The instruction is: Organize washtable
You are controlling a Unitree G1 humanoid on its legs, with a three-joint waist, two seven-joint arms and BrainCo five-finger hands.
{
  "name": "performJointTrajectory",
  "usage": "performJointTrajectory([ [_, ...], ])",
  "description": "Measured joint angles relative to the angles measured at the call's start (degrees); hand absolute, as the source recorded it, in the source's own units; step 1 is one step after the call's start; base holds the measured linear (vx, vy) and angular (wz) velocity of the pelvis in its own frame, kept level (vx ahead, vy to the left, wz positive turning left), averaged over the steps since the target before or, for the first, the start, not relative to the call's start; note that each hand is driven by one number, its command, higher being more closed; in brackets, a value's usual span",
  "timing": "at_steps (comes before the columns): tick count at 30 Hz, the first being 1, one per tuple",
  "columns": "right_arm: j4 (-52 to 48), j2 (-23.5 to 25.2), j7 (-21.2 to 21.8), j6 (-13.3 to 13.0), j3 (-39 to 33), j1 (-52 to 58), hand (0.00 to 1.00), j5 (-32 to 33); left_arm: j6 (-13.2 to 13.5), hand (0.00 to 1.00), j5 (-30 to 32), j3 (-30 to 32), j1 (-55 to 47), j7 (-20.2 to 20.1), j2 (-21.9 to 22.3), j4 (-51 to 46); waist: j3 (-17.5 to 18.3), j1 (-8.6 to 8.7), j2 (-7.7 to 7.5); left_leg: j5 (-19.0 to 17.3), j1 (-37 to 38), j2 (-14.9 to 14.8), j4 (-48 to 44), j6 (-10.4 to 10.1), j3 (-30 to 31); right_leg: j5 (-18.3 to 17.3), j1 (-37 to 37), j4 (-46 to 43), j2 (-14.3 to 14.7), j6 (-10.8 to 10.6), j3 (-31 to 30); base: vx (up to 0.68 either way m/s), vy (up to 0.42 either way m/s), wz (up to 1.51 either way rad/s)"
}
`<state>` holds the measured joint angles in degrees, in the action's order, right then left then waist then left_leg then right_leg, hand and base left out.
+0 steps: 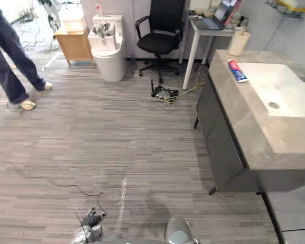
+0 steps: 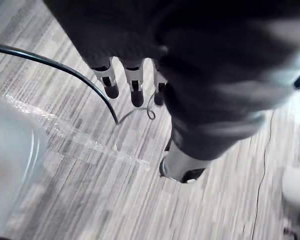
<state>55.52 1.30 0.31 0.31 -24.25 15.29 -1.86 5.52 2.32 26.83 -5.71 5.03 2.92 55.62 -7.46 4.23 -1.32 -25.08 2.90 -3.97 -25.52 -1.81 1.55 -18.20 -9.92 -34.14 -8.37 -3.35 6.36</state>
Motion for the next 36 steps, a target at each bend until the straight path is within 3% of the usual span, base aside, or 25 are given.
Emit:
performJointTrajectory([
  [1,-0.1,-0.5,0.3,0.1,0.0,0.7,0.0,-0.1,0.0,0.0,0.0,0.9,-2.4,-0.1,0.3,0.5,2.2,-0.03,1.28,0.5,-0.1,-1.9,0.6,-1.0,-0.2,0.0,0.6,2.6,2.2,0.1,0.4,0.26,-0.059,-0.05],
  [2,-0.2,-0.7,0.8,0.0,-0.3,0.8,0.0,-0.1,0.0,0.0,-0.1,2.0,-2.9,-0.1,0.7,0.6,2.8,0.23,1.16,0.6,-1.3,-2.4,-2.1,-1.0,0.2,-0.1,1.4,4.0,3.0,0.2,1.2,0.29,-0.055,0.24],
  [3,-0.5,-1.2,1.3,-0.1,-0.7,0.8,0.0,-0.3,-0.1,0.0,-0.9,4.7,-3.1,-0.5,1.5,-0.1,2.7,0.49,2.67,1.6,-7.4,-4.2,-13.3,-1.4,2.0,0.0,2.8,5.4,4.5,0.4,2.9,0.35,-0.068,0.36],
  [5,-0.7,-1.8,1.2,0.0,-0.6,0.8,0.0,-0.6,-0.2,0.0,-1.9,7.8,-2.6,-1.1,2.3,-1.1,2.2,-0.27,3.44,7.5,-13.1,-7.6,-27.1,-2.6,2.1,-0.3,6.3,7.3,6.9,1.0,4.1,0.39,-0.093,0.04],
  [6,-0.6,-1.8,1.1,0.0,-0.4,1.4,0.0,-0.7,-0.3,0.0,-1.9,8.8,-3.2,-1.1,2.0,-1.1,1.6,-1.93,3.95,13.2,-13.7,-11.6,-32.4,-1.8,-2.2,-0.4,10.4,9.9,8.8,1.8,3.4,0.29,-0.086,-0.35],
  [7,-0.6,-1.6,1.1,0.0,-0.3,1.5,0.0,-0.7,-0.4,0.0,-2.0,9.0,-3.7,-1.0,1.5,-1.1,1.6,-2.2,3.48,17.1,-13.8,-13.2,-34.9,-1.5,-3.9,-0.4,12.9,11.7,9.5,2.4,2.7,0.39,-0.115,-0.37],
  [8,-0.6,-1.2,1.0,-0.1,-0.1,1.5,0.0,-0.8,-0.6,0.0,-2.3,9.0,-4.6,-0.9,0.2,-1.2,1.3,-2.17,1.89,22.7,-15.6,-14.9,-40.2,-1.5,-5.1,-0.4,16.8,14.9,10.0,3.5,2.3,0.43,-0.115,-0.19],
  [9,-0.5,-1.5,0.8,-0.1,0.0,0.9,0.0,-1.1,-0.7,0.0,-2.7,8.4,-4.8,-0.9,-0.2,-1.1,1.3,-2.61,1.73,17.4,-18.5,-15.0,-43.1,-0.9,-5.7,-0.6,19.0,16.9,10.1,3.9,1.7,0.42,-0.094,-0.17],
  [10,-0.4,-1.6,0.7,-0.1,0.1,0.2,0.0,-1.1,-0.7,0.0,-2.8,8.0,-4.8,-0.9,-0.3,-1.1,1.4,-2.94,1.42,15.3,-20.0,-14.7,-42.9,-1.2,-6.3,-0.6,20.0,17.9,9.8,3.9,1.3,0.34,-0.02,-0.27],
  [12,-0.5,-1.8,0.6,-0.4,1.9,-3.2,0.0,-1.2,-0.6,0.0,-2.8,5.8,-4.4,-0.8,-1.0,-1.4,0.2,-3.83,-0.02,9.5,-25.4,-10.9,-36.0,-0.3,-11.2,-0.4,24.1,21.9,7.0,3.8,-0.5,0.44,0.07,-0.33],
  [14,-0.3,-1.6,0.7,-1.0,2.5,-4.8,0.0,-1.1,-0.6,0.0,-2.8,3.5,-4.8,-0.3,-1.2,-1.4,-0.5,-4.17,-0.47,10.3,-27.0,-6.7,-20.0,0.5,-13.3,-0.4,26.3,22.2,4.8,3.8,-2.2,0.4,0.144,-0.1],
  [15,-0.4,-1.8,0.8,-1.6,2.8,-4.9,0.0,-1.2,-0.6,0.0,-2.7,2.1,-4.9,0.0,-1.2,-1.4,-0.4,-4.58,0.08,13.0,-26.9,-4.7,-9.2,0.6,-12.3,-0.4,27.1,22.2,4.6,3.8,-3.4,0.46,0.252,-0.33],
  [16,-0.2,-2.0,0.9,-2.3,3.2,-5.4,0.0,-1.1,-0.3,0.0,-2.8,1.0,-5.2,0.2,-0.9,-1.0,-0.2,-6.26,0.52,21.8,-25.8,-3.0,-2.6,2.5,-10.1,-0.5,28.2,22.3,4.5,3.7,-5.6,0.5,0.282,-0.47],
  [17,0.0,-1.5,0.8,-2.3,3.6,-5.9,0.0,-1.1,-0.3,0.0,-2.7,0.8,-5.4,0.2,-1.7,-1.0,0.0,-6.57,-0.31,21.6,-25.2,-2.0,-2.5,3.4,-10.6,0.0,28.3,22.2,3.8,3.2,-6.6,0.53,0.293,-0.4],
  [19,-0.6,2.1,1.2,-2.7,4.5,-6.3,0.0,-1.0,-0.1,0.0,-1.8,0.2,-4.8,0.2,-3.8,-0.6,1.1,-6.31,-3.04,17.9,-24.4,-0.9,-2.1,4.2,-12.4,5.2,23.9,16.0,2.9,4.3,-12.7,0.64,0.328,-0.31],
  [21,-0.4,2.7,1.3,-2.8,2.8,-6.4,0.0,-1.0,-0.2,0.0,-1.9,-0.3,-5.0,0.2,-4.2,-0.5,0.9,-6.86,-3.89,13.2,-19.2,-0.6,-3.4,5.3,-16.0,7.1,19.1,-0.6,1.7,0.5,-14.4,0.52,0.228,-0.74],
  [22,-0.5,2.9,1.8,-3.1,1.6,-6.5,0.0,-0.9,-0.2,0.0,-1.9,-1.2,-5.6,0.2,-4.8,-0.3,0.6,-6.45,-4.26,10.8,-14.8,-0.1,-3.2,5.6,-17.5,9.6,15.4,-12.6,1.3,-4.8,-12.8,0.43,0.122,-0.75],
  [23,-0.7,2.6,2.4,-3.7,0.9,-6.5,0.0,-0.6,-0.4,0.0,-1.4,-2.9,-5.7,0.1,-5.7,0.6,0.6,-5.46,-4.2,8.8,-10.6,0.1,-2.9,5.6,-18.3,10.6,11.5,-23.1,0.9,-7.6,-9.5,0.42,0.095,-0.56],
  [25,-0.8,1.8,2.6,-3.9,0.9,-6.5,0.0,-0.5,-0.4,0.0,-1.3,-4.1,-5.7,-0.1,-6.3,1.8,0.6,-4.84,-3.95,7.6,-5.8,0.1,-0.8,5.1,-19.5,8.5,6.2,-31.0,0.3,-3.7,-4.2,0.3,0.033,-0.36],
  [27,-1.0,0.7,2.4,-3.7,1.1,-5.7,0.0,-1.0,-0.7,0.0,-1.0,-4.1,-5.5,-0.3,-6.1,2.4,0.6,-4.56,-3.08,7.4,0.3,-0.2,4.7,4.6,-20.3,5.4,-2.9,-29.3,0.1,0.6,-0.1,0.36,-0.034,-0.2],
  [28,-1.2,0.4,2.4,-3.5,1.1,-5.2,0.0,-1.0,-0.7,0.0,-1.0,-4.1,-5.5,-0.4,-5.9,2.4,0.6,-4.34,-2.64,7.3,1.2,-0.7,5.4,3.9,-20.3,4.9,-4.8,-26.9,0.2,1.1,0.5,0.38,-0.102,0.15],
  [30,-2.4,-0.3,2.4,-3.4,0.8,-3.5,0.0,-1.0,-0.9,0.0,0.2,-4.0,-5.6,-1.2,-4.7,2.5,0.0,-3.39,-0.13,6.3,4.5,-3.8,5.8,1.5,-20.1,4.4,-9.4,-10.5,-0.3,0.7,2.3,0.44,-0.155,0.19],
  [31,-2.7,-0.4,2.5,-3.3,0.6,-3.3,0.0,-1.0,-1.0,0.0,0.7,-4.0,-5.6,-1.2,-4.6,2.5,0.1,-3.29,0.24,5.8,5.5,-4.4,5.9,0.7,-20.1,4.7,-9.8,-5.5,-0.8,0.7,3.0,0.49,-0.163,0.01],
  [33,-2.8,-0.9,2.5,-2.4,1.7,-1.9,0.0,-1.1,-1.2,0.0,2.0,-1.3,-5.9,-1.3,-3.7,2.9,0.5,-3.07,0.43,3.6,11.5,-5.8,8.8,-3.1,-21.3,10.0,-9.8,8.6,-1.7,2.5,5.2,0.67,-0.249,-0.04],
  [36,-1.9,-2.2,3.5,-1.5,3.7,-1.5,0.0,-2.2,-1.3,0.0,3.0,1.1,-7.2,-1.8,-2.6,3.3,2.5,-1.42,0.89,3.6,13.7,-8.0,5.5,-3.2,-19.3,14.4,-9.8,3.8,-0.2,3.6,5.9,0.58,-0.269,0.08],
])
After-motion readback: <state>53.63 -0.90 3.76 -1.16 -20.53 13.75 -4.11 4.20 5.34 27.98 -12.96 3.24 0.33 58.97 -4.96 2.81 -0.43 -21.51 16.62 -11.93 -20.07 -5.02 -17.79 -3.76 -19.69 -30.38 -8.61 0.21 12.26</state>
